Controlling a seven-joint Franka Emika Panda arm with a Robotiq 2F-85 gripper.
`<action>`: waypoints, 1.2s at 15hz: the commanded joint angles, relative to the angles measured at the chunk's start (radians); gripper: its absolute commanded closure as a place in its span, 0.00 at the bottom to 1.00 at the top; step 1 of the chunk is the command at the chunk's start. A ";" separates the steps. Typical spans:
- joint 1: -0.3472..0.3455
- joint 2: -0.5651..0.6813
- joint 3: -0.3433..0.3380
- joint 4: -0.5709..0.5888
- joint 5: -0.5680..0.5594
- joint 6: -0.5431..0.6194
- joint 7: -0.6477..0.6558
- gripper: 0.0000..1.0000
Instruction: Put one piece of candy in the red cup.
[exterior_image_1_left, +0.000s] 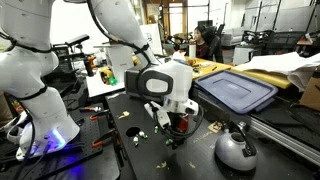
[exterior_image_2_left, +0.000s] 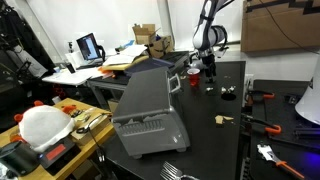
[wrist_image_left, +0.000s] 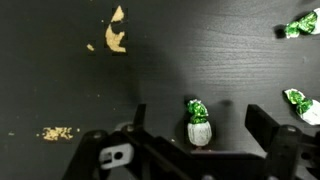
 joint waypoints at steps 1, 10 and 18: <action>-0.010 0.004 0.016 -0.039 0.003 0.094 -0.012 0.00; -0.048 -0.004 0.041 -0.096 -0.005 0.217 -0.033 0.00; -0.046 -0.020 0.062 -0.109 -0.004 0.221 -0.048 0.00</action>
